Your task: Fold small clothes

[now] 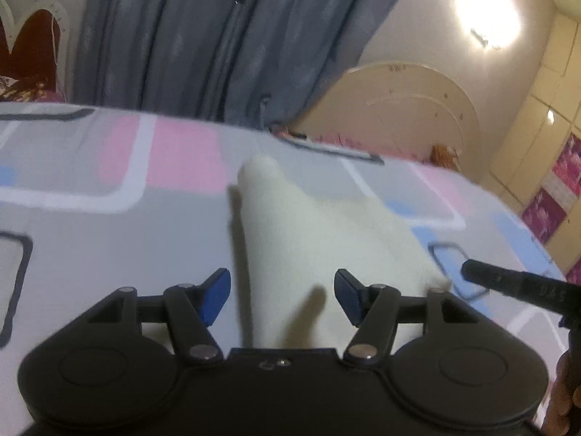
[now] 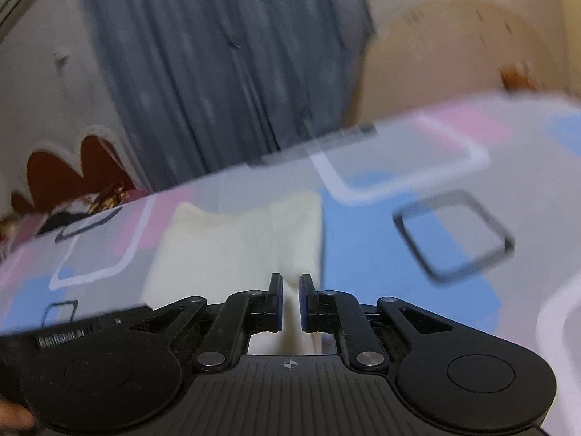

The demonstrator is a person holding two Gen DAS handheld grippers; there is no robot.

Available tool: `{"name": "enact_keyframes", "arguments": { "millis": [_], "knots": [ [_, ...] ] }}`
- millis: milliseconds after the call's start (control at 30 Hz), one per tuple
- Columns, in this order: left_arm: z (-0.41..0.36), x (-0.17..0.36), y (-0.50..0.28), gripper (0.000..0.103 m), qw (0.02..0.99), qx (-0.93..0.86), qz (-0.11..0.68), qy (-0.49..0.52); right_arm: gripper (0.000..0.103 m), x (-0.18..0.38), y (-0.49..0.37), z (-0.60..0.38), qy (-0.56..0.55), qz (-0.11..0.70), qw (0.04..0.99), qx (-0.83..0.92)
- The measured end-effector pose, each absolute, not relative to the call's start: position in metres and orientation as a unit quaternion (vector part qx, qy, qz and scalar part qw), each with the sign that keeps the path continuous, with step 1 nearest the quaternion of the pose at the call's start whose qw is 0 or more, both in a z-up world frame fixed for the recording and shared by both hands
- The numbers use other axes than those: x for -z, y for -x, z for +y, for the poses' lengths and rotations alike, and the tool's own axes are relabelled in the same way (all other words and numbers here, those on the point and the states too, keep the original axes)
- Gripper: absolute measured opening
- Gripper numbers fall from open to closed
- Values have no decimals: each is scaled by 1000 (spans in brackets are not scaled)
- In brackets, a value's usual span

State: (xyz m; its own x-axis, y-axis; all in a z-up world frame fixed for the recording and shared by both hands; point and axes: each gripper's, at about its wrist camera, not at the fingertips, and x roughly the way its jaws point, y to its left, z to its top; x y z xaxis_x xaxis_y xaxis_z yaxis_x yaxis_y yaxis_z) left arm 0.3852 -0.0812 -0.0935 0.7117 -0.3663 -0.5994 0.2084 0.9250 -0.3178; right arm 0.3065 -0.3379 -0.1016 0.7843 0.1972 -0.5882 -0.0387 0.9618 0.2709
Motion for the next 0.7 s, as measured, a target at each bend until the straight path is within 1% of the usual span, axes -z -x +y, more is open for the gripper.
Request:
{"name": "enact_keyframes", "arguments": {
  "millis": [100,200,267,300,333,400,433,533,633,700],
  "knots": [
    [-89,97,-407,60,912,155,361,120,9,106,-335,-336,-154,340,925,-68],
    [-94,103,-426,60,914,142,363,116,9,115,-360,-334,-156,352,921,-63],
    [-98,109,-439,63,916,128,364,112,9,121,-374,-328,-136,353,924,-56],
    [-101,115,-446,63,913,126,373,108,9,124,-381,-327,-132,356,924,-53],
    [-101,120,-453,65,909,124,383,111,9,130,-389,-326,-127,362,922,-51],
    [-96,126,-464,69,901,119,393,136,8,145,-404,-324,-111,380,917,-48],
    [-95,128,-469,69,898,121,397,145,8,154,-409,-326,-105,387,915,-45],
    [-91,127,-475,67,897,116,395,162,8,160,-416,-334,-118,387,914,-42],
    [-96,118,-480,66,913,111,368,138,9,151,-418,-336,-121,371,919,-51],
    [-97,119,-489,66,911,105,373,143,9,147,-424,-334,-119,361,923,-53]
  ]
}}
